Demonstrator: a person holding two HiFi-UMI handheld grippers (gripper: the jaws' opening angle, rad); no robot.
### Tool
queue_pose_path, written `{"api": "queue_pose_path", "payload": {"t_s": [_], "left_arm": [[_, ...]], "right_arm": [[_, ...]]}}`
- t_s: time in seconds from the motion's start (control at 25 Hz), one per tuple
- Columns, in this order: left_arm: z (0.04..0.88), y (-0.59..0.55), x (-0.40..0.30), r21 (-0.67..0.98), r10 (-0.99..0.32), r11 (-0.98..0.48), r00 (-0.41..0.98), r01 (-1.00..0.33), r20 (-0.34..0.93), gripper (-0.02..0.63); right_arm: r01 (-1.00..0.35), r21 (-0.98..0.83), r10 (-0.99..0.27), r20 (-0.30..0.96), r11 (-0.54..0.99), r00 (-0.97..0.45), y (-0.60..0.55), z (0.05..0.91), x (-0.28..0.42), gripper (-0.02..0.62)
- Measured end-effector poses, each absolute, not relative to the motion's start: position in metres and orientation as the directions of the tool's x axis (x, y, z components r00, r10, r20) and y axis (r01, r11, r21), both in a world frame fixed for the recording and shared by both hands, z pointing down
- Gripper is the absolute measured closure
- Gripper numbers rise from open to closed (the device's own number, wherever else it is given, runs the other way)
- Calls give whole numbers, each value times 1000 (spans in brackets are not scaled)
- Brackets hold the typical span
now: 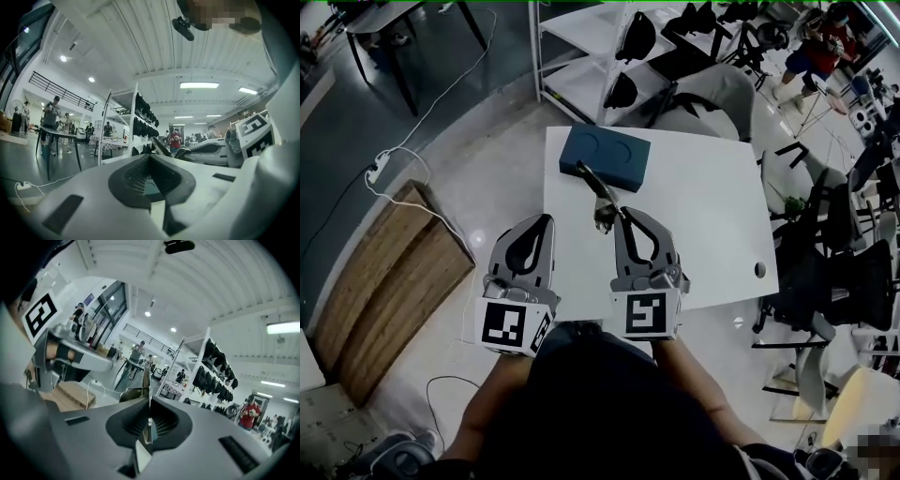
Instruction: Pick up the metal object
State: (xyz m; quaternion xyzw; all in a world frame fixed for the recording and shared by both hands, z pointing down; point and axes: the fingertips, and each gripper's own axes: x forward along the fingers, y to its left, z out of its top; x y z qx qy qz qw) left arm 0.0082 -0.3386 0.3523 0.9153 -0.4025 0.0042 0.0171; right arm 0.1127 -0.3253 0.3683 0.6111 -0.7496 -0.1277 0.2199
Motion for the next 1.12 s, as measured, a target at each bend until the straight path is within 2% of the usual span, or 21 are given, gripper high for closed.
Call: {"api": "queue_pose_path", "payload": {"t_s": [0.2,0.48,1.12], "left_arm": [[328,-336,14,7,-748,-663,663,-748,-13,583],[302,-329,23,-34,-761,-646,647,-762,-42,583],[301,-327,28,-54,-758,-648,651,-759,-47,583]], "right_arm": [[-947,288,-989,0,145,-151,-316,327,129,568],[-994,59,-991,-94,89,-95,-300,297,166,568],[-995,49,-988,-127,81,-87,-298,292,170,566]]}}
